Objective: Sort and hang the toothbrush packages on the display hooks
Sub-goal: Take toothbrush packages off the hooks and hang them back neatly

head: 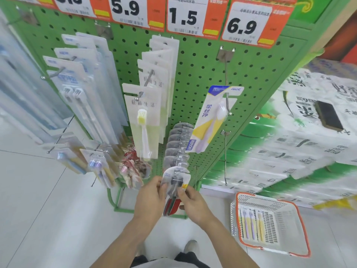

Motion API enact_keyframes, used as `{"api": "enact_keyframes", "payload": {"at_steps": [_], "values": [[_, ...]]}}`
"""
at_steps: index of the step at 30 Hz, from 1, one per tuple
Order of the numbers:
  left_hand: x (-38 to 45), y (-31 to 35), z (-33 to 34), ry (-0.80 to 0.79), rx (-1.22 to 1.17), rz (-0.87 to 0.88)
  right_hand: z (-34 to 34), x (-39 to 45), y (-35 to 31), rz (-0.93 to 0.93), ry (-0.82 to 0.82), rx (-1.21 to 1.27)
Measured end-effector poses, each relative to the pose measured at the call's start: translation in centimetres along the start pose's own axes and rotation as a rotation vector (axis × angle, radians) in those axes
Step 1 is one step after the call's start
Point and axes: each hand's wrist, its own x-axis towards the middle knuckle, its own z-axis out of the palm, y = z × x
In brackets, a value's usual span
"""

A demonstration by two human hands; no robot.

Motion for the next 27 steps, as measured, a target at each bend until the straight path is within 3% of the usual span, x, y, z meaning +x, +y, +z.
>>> {"api": "enact_keyframes", "payload": {"at_steps": [8,14,21,27], "values": [[1.2,-0.7,0.3,-0.058,0.032,-0.039,-2.4,-0.1,-1.5,-0.183,0.078,-0.110],[1.8,-1.3,0.0,-0.088,0.007,-0.026,-3.5,0.5,-3.6,-0.327,0.385,-0.092],[2.0,-1.2,-0.4,-0.087,-0.038,-0.030,-3.9,1.8,-5.5,-0.365,0.368,-0.334],[2.0,-0.3,-0.8,-0.088,-0.039,0.004,-3.9,2.4,-5.4,-0.377,0.389,-0.356]]}}
